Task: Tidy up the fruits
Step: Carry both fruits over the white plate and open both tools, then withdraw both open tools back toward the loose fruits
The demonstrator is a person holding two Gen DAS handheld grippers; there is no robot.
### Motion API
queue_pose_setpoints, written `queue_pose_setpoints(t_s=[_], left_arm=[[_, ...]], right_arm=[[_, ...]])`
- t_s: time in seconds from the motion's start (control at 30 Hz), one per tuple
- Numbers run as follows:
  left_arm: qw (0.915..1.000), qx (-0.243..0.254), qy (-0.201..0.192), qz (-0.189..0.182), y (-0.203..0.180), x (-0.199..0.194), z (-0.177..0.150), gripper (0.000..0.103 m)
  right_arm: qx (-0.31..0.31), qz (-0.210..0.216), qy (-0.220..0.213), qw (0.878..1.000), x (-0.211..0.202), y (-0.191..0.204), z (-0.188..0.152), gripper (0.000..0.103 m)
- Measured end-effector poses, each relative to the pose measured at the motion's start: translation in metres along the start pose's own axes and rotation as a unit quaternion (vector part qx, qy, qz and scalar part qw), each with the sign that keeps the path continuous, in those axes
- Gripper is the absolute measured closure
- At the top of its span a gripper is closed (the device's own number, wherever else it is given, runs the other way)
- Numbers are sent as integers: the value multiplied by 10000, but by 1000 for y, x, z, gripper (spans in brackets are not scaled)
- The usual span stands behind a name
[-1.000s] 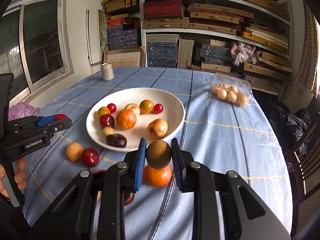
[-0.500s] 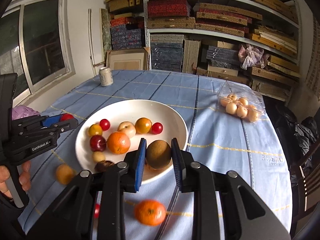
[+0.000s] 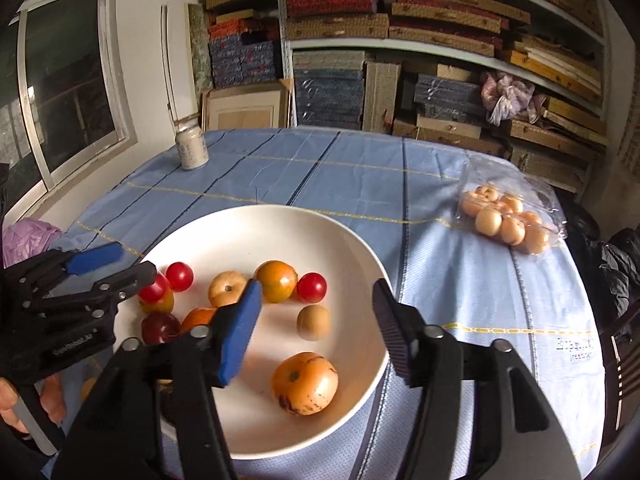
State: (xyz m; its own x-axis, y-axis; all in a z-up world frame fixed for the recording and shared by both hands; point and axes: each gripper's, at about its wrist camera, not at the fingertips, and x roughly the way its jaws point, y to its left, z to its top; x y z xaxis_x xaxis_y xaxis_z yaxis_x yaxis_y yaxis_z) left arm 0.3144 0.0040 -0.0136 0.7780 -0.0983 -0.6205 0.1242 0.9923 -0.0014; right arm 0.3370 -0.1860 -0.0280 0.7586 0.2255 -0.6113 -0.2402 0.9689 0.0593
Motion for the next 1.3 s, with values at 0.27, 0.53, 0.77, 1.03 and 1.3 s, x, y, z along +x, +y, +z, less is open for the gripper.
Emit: queue_pose_setpoints(t_s=[0.27,0.53,0.77,1.03,1.3], left_arm=[[9999,64,-68,-126,1,-37,-14,30],[9997,-72,-63,-219,17,-79,-47,20],[9986,-469,123,-199,34,-85,-80,20],[9981,-528,238,-205,39,-91,-92,20],[9975,-517,405,-273,33,-83,-99,20]], right_arm=[[10,-85,-83,9999,-45,-7,-31,46],[63,-85,81,9999,-79,-3,-82,38],[-49,-157,153,9997,-79,13,-107,23],[-275,-466,240,9982,-64,20,-118,25],[-323,-395,379,9980,-54,18,-121,31]])
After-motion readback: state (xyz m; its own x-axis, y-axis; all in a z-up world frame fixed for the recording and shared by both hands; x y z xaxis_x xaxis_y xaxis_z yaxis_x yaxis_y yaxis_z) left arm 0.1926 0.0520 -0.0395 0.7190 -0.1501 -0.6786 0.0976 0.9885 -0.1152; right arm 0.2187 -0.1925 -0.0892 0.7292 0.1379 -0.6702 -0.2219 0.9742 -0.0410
